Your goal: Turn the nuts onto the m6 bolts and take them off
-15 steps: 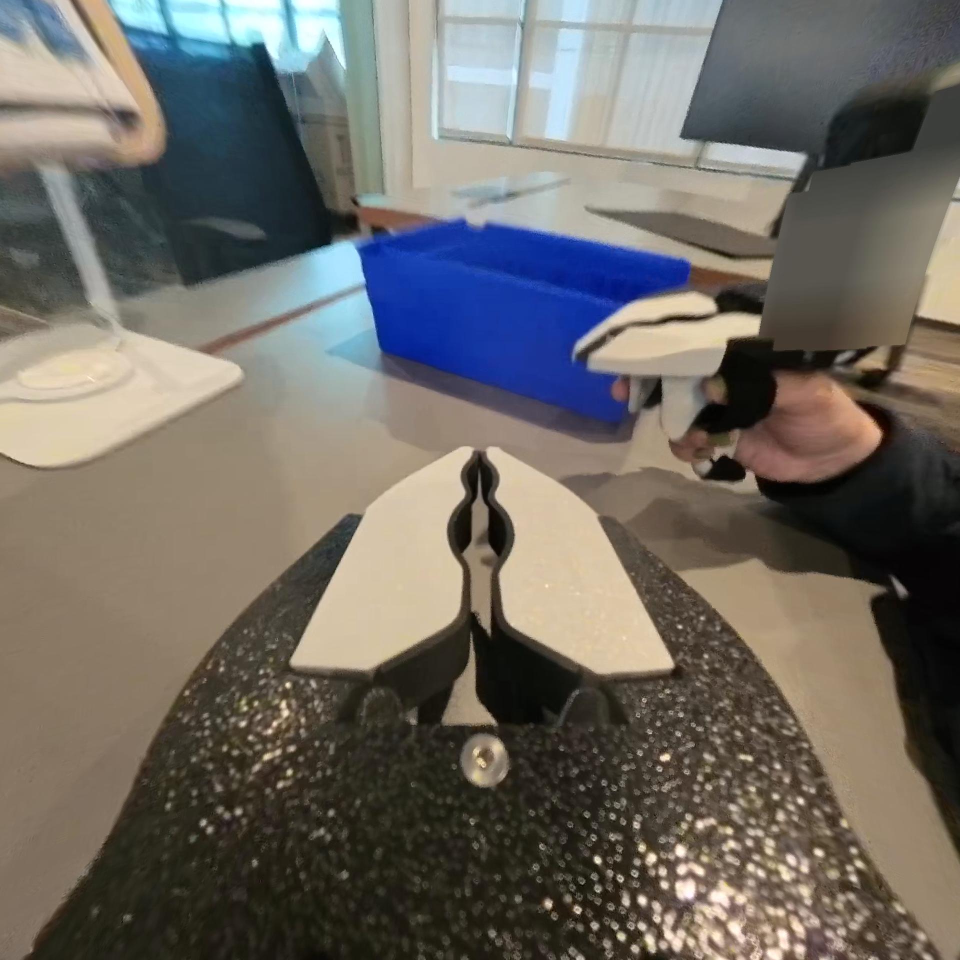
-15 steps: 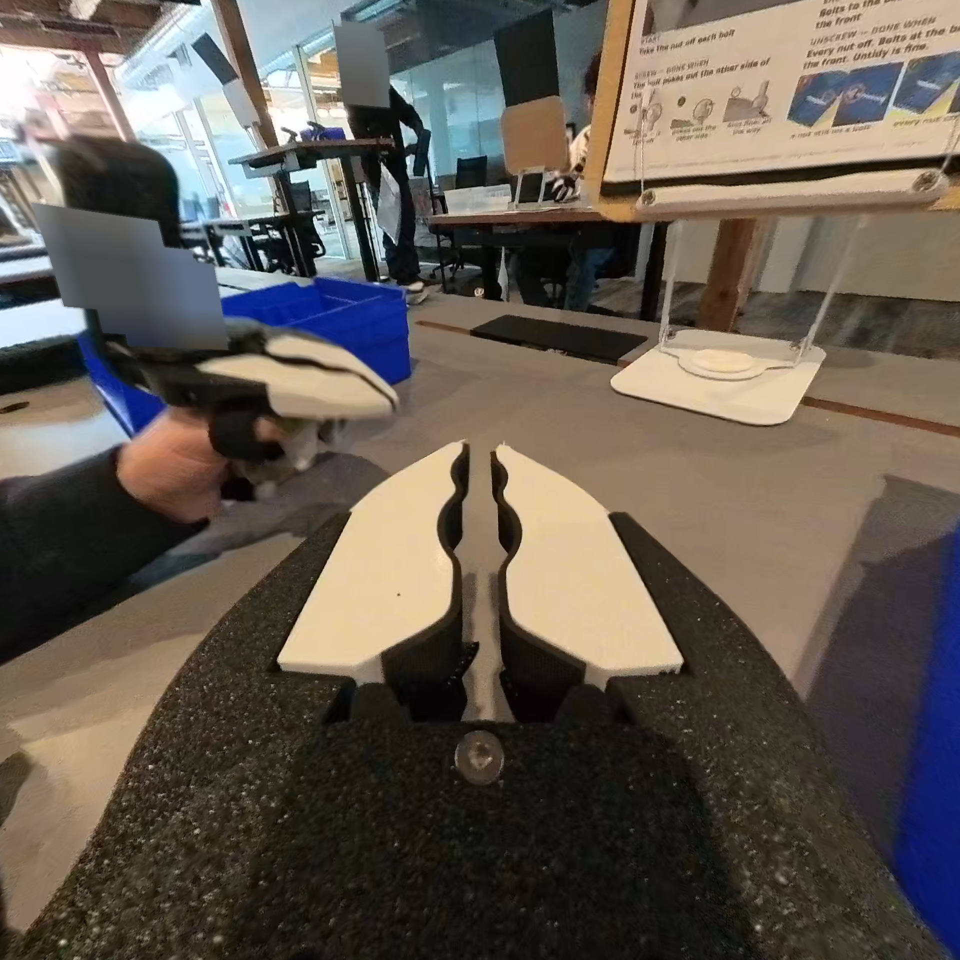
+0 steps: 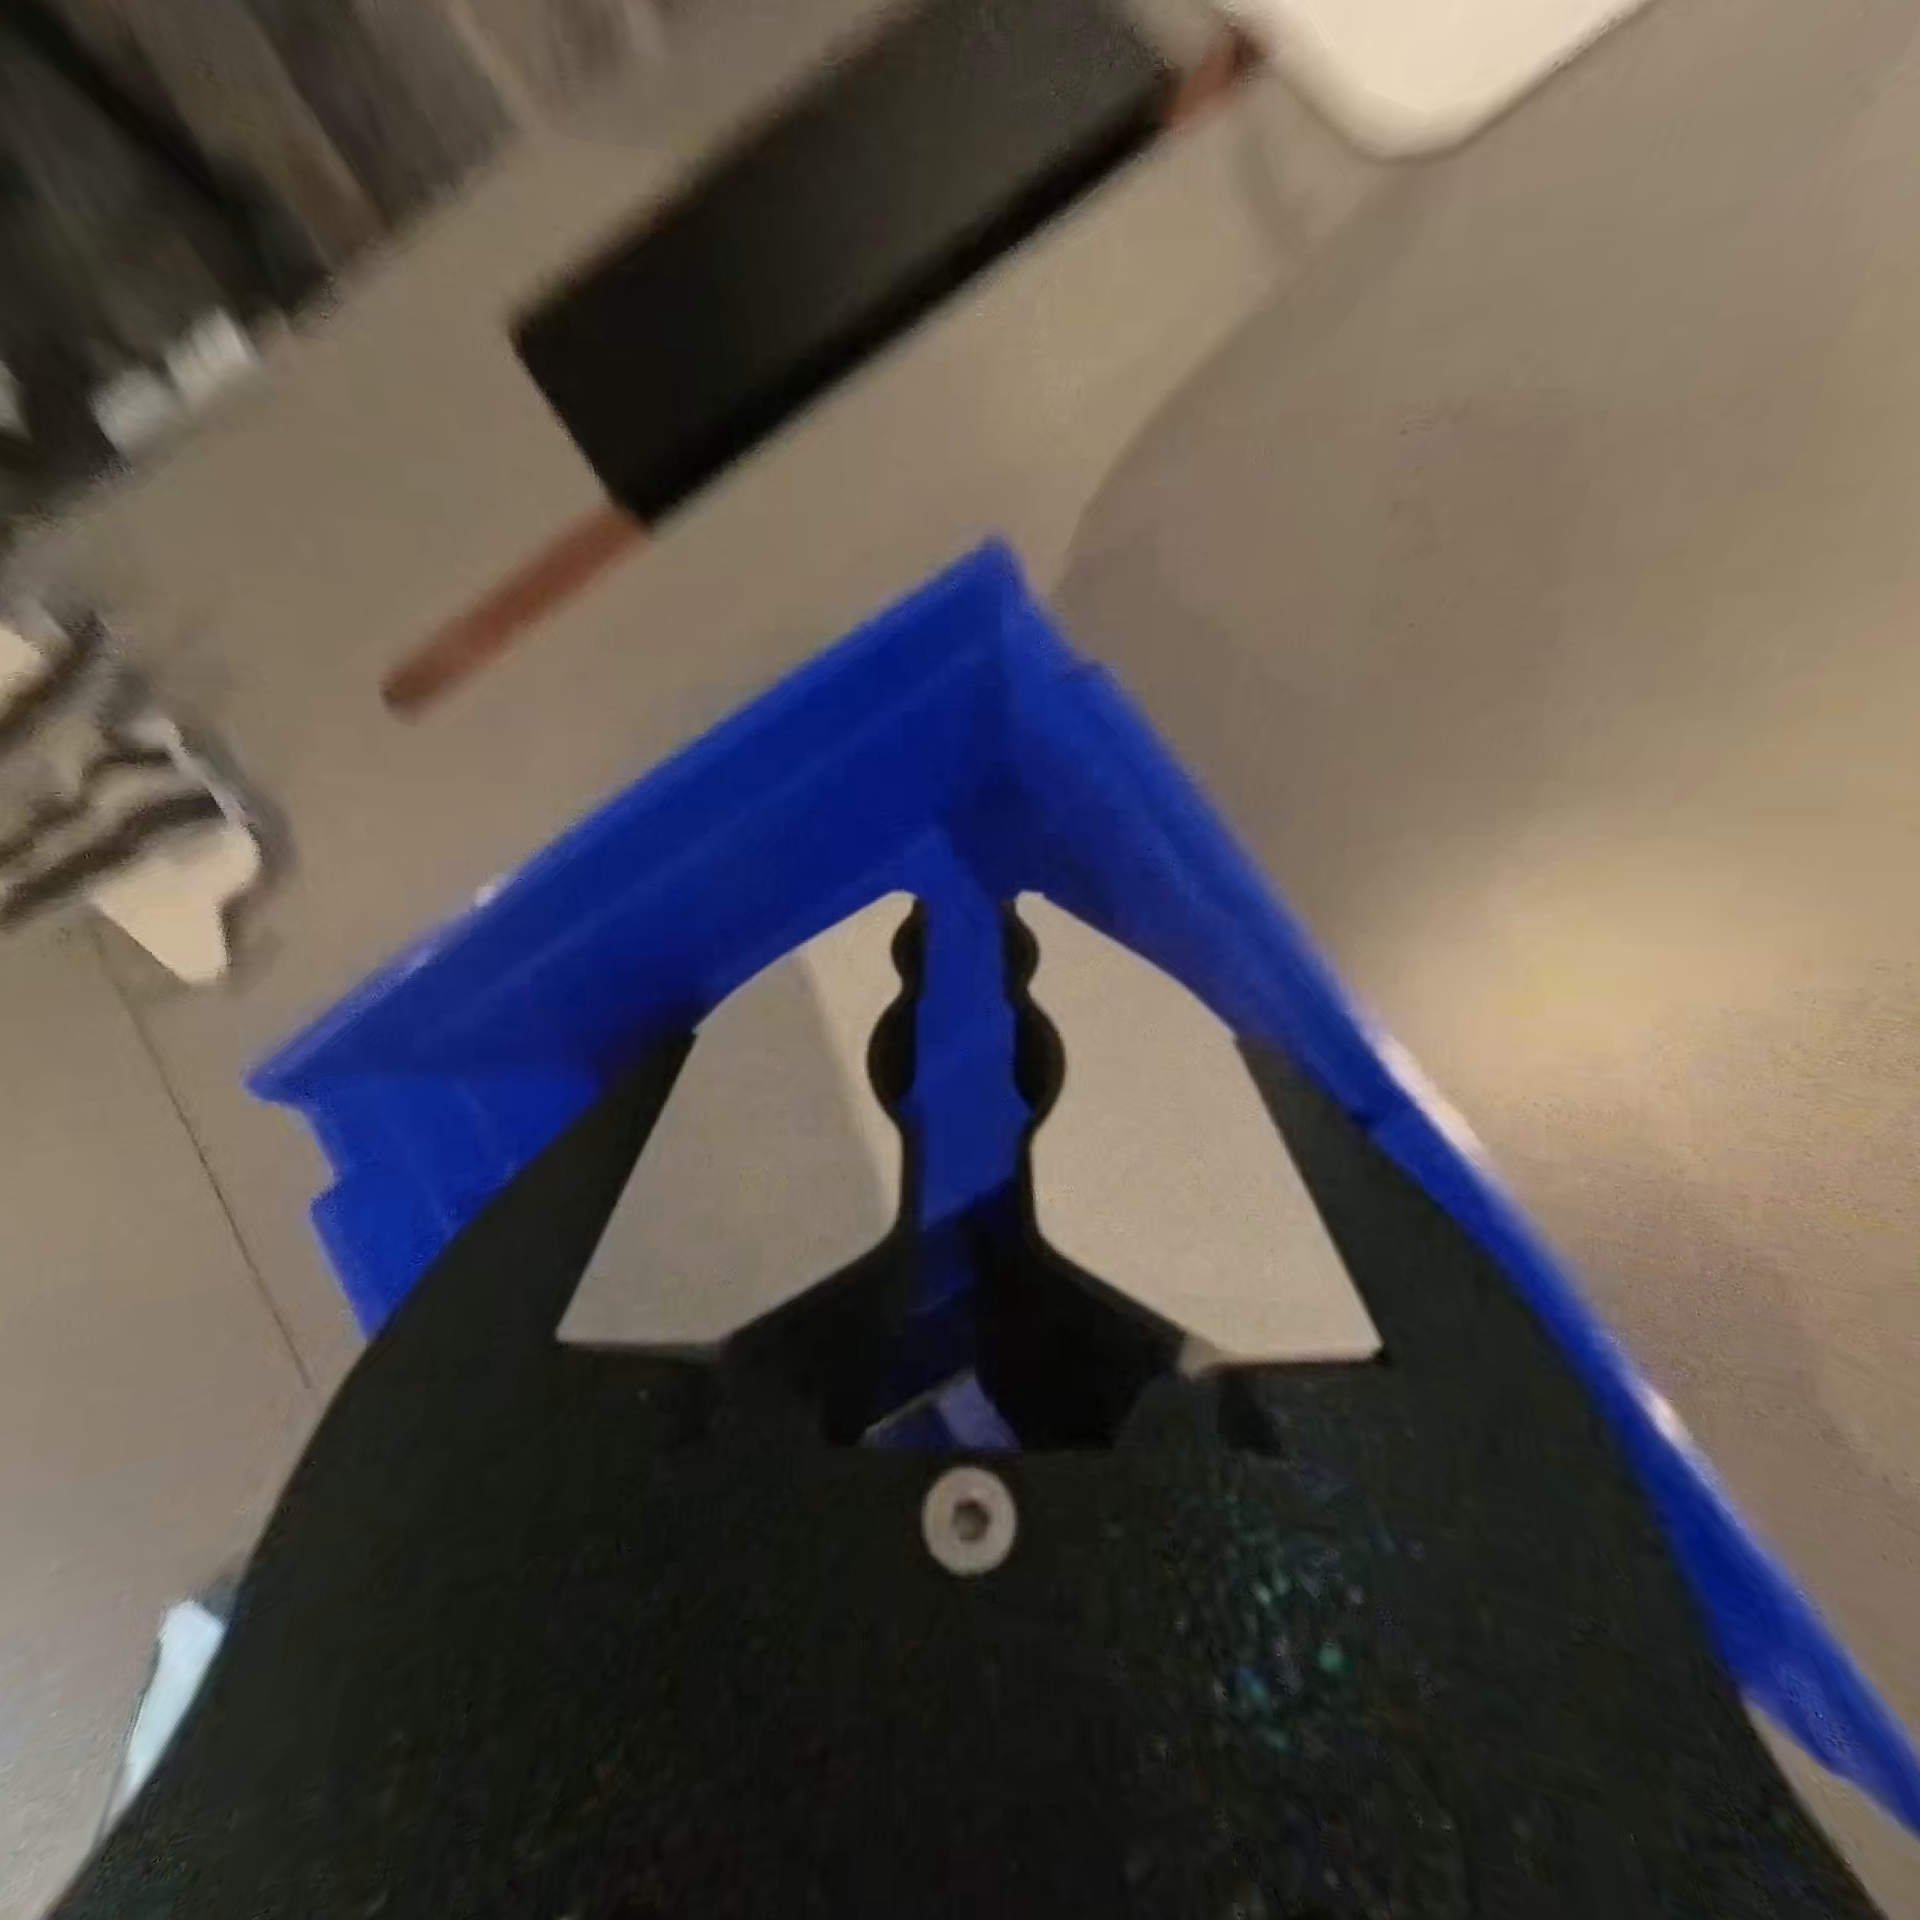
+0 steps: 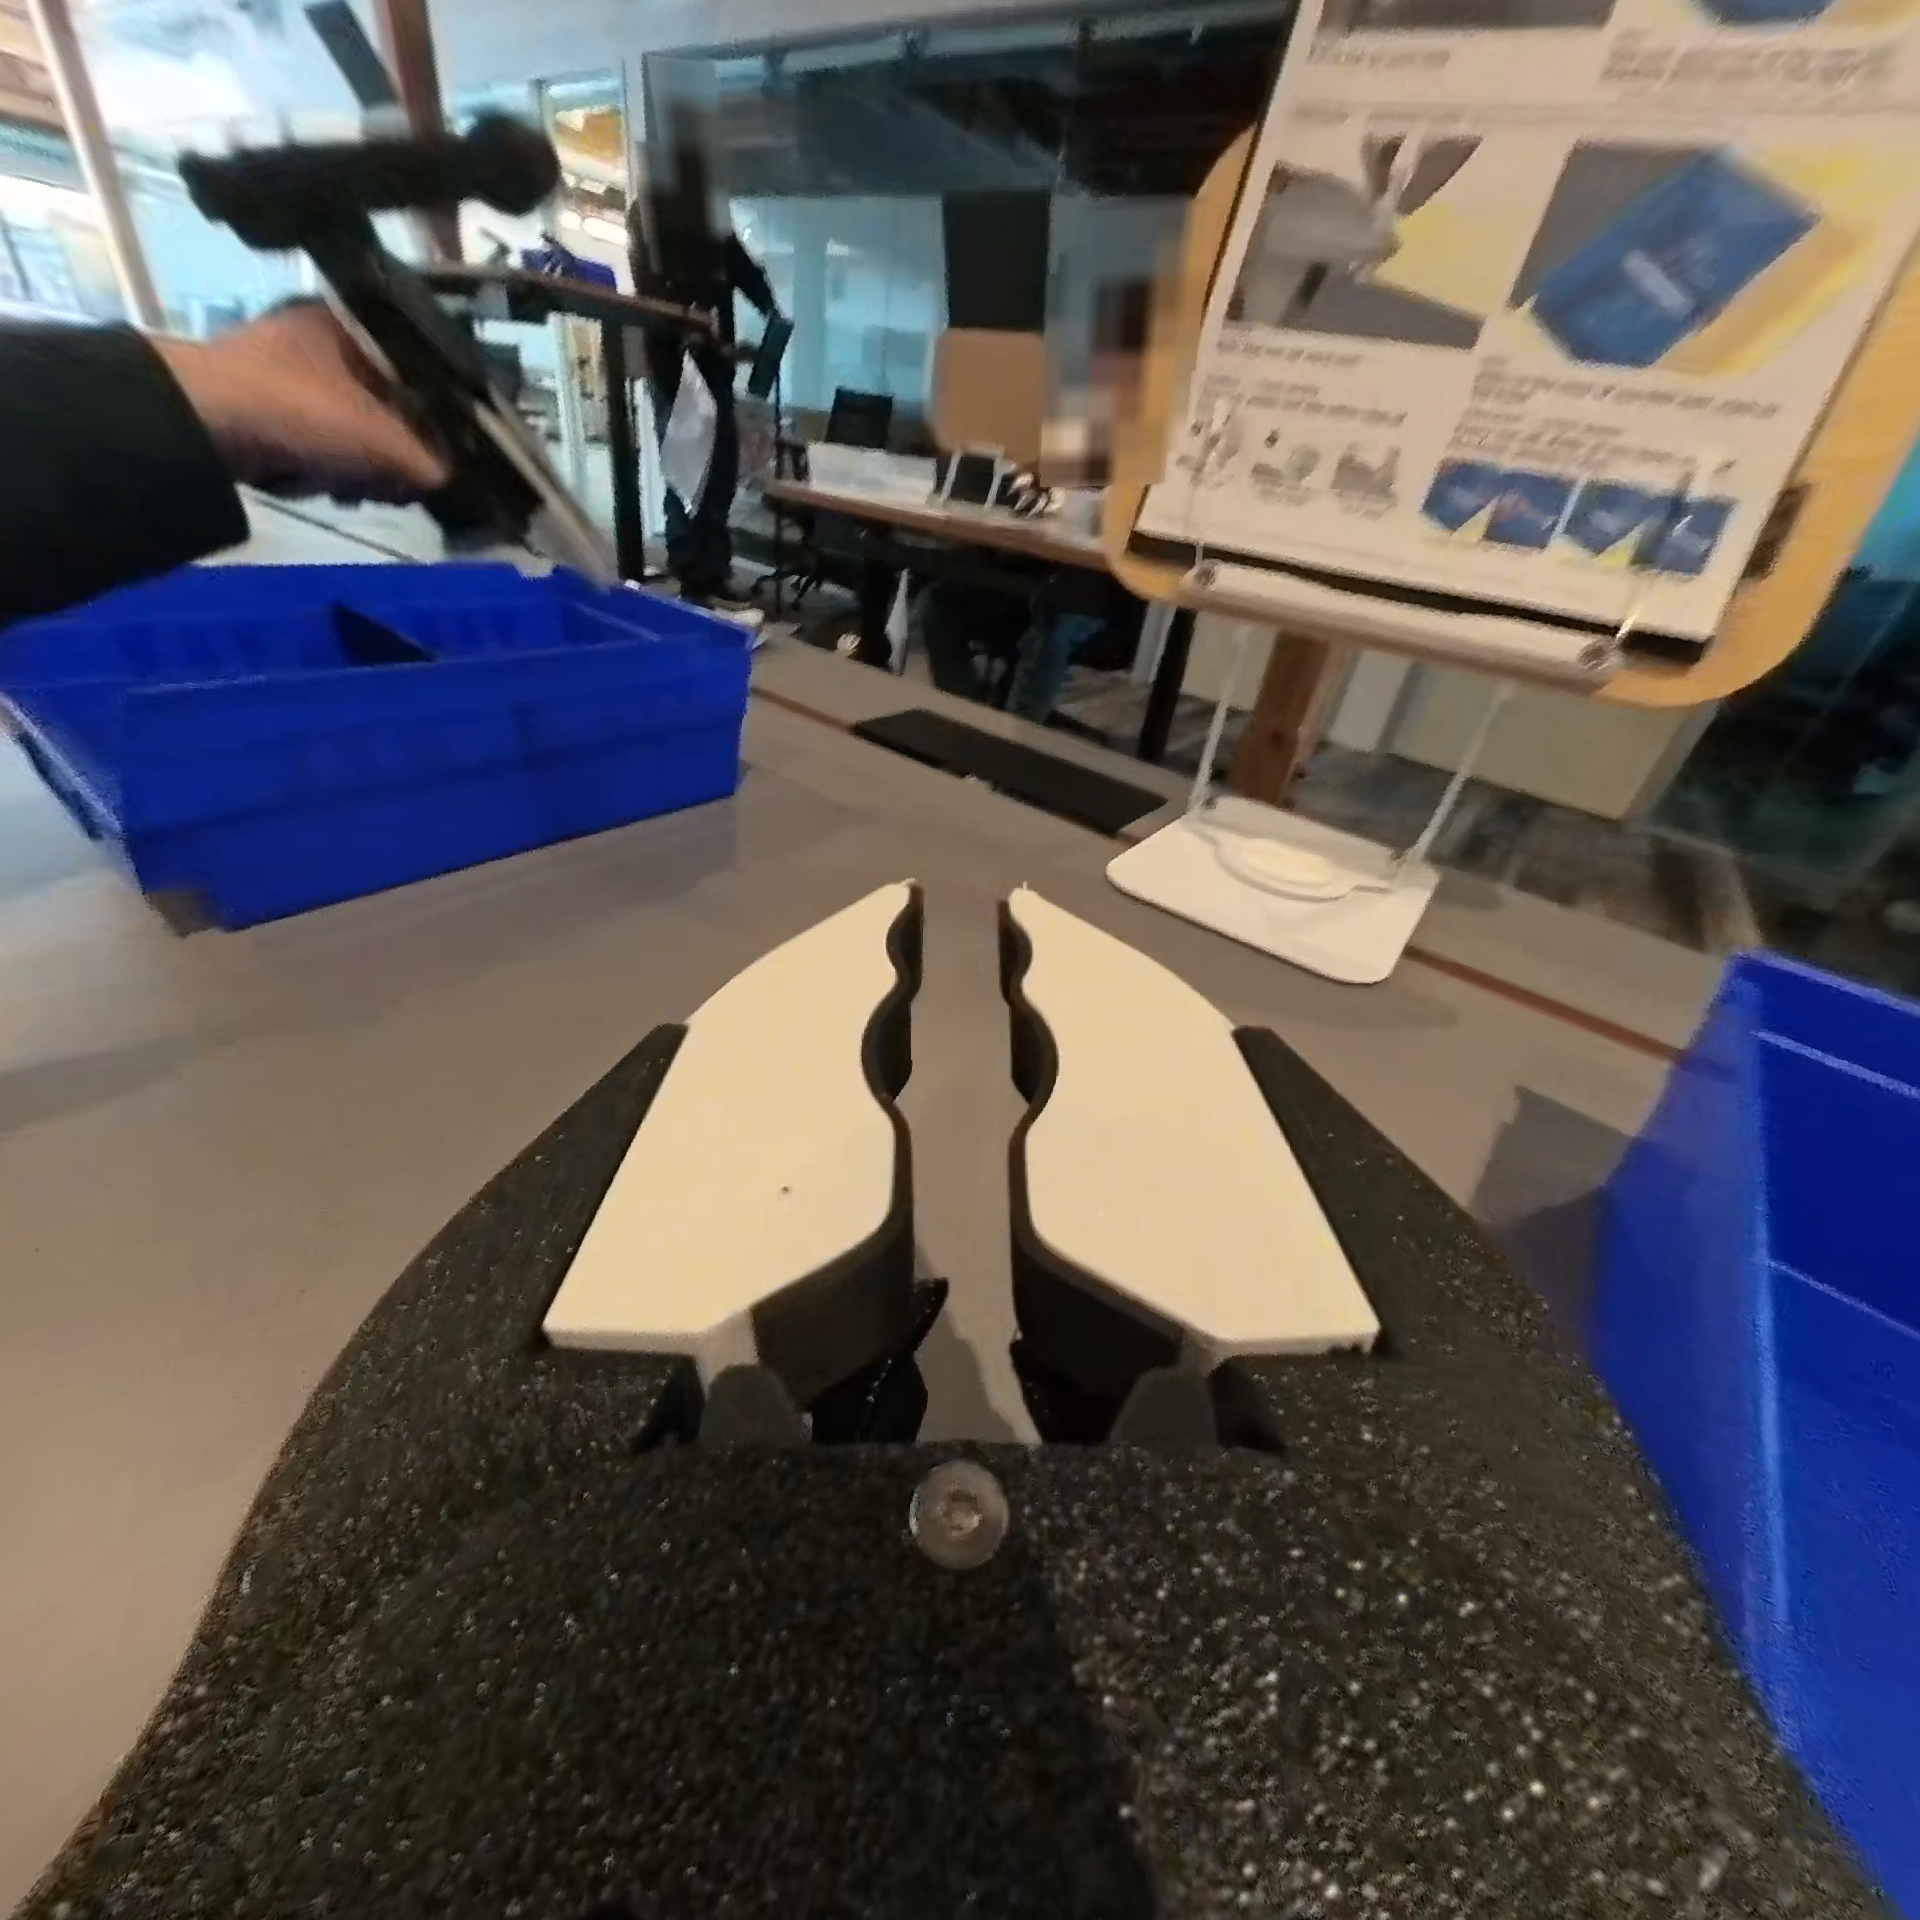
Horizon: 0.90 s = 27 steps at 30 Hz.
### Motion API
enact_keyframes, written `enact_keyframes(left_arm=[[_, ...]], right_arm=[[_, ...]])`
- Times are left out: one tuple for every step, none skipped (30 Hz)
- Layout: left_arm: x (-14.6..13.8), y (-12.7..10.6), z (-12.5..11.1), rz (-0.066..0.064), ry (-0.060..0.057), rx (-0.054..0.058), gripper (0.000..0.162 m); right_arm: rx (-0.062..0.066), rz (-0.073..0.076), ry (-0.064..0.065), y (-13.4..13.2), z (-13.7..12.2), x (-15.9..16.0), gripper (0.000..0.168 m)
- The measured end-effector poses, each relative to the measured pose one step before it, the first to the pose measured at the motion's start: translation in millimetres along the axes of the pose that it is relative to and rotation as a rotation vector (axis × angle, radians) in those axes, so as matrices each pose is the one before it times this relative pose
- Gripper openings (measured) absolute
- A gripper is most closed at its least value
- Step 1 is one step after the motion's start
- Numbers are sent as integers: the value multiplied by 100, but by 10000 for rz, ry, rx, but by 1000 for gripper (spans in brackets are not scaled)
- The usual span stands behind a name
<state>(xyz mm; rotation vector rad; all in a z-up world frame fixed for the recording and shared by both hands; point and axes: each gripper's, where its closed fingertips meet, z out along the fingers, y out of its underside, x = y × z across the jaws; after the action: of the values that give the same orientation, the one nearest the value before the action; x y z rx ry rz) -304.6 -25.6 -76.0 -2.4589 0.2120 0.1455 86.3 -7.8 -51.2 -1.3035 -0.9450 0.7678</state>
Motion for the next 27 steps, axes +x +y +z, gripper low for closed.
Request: enact_keyframes(left_arm=[[-788, 1530, 1459, -127, 8, -914, 18], [-703, 1356, 1402, -113, -66, -843, 25], [-471, 1204, 1315, -73, -4, -806, 30], [-279, 999, 1169, -43, 48, -706, 31], [-225, 639, 950, -37, 42, -498, 29], [-265, 254, 710, -34, -3, -226, 26], [-312, 4, 504, -84, -24, -40, 21], [-155, -55, 415, -174, 104, -5, 17], [30, -5, 401, -221, 229, -67, 16], [1, 121, 364, -180, 169, -159, 15], [-223, 202, 278, -78, -25, -231, 15], [-421, 251, 146, 14, -209, -259, 15], [-408, 93, 3, 71, -250, -127, 16], [-274, -76, -81, 21, -143, 22, 14], [-57, -79, -83, -48, 50, 32, 14], [19, -37, -39, -126, 144, -14, 14], [66, 13, -13, -149, 185, -40, 15], [133, 52, 64, -115, 201, -72, 15], [-5, 123, 104, -63, 75, -117, 16], [-136, 148, 118, 2, -60, -127, 16], [-98, 85, 96, 29, -91, -77, 16], [9, 18, 89, 59, -75, -16, 16], [3, 54, 94, 71, -83, -49, 16], [-38, 125, 148, 49, -96, -103, 16], [9, 136, 188, 21, -41, -108, 17], [16, 108, 215, -13, -10, -95, 17], [-58, 84, 186, -8, -38, -68, 18]], right_arm=[[202, -105, 157, -339, -186, 213, 13], [150, -59, 87, -257, -131, 138, 12], [90, -8, 3, -151, -68, 38, 11], [48, 35, -36, -69, -23, -30, 11], [29, 51, -33, -22, 6, -41, 10], [5, 29, -48, 16, 20, -73, 10], [-16, 3, -44, 52, 44, -81, 10], [-30, -13, -29, 68, 39, -64, 10], [-30, -32, -25, 55, 49, -69, 10], [-28, -49, -23, 58, 33, -70, 10], [-19, -52, -4, 36, 31, -37, 10], [1, -54, 11, 0, 14, -10, 10], [7, -37, 17, -5, 0, 16, 10], [21, -8, 1, -31, -20, 2, 10], [39, 24, -14, -57, -13, -3, 9], [41, 49, -25, -57, -2, -17, 9], [25, 57, -35, -14, 3, -26, 9], [1, 50, -36, 9, 26, -29, 9], [-13, 29, -22, 33, 25, -25, 9], [-15, 1, -6, 31, 20, -14, 9], [-17, -15, 2, 32, 14, -1, 9], [-7, -14, 2, 18, -1, -3, 9], [8, -4, 3, -11, 6, 7, 9], [10, 13, -1, -12, 2, 3, 9], [1, 25, -18, 5, 18, -6, 9], [-10, 30, -19, 27, 14, -25, 9], [-6, 16, -8, 11, 4, -4, 9]])
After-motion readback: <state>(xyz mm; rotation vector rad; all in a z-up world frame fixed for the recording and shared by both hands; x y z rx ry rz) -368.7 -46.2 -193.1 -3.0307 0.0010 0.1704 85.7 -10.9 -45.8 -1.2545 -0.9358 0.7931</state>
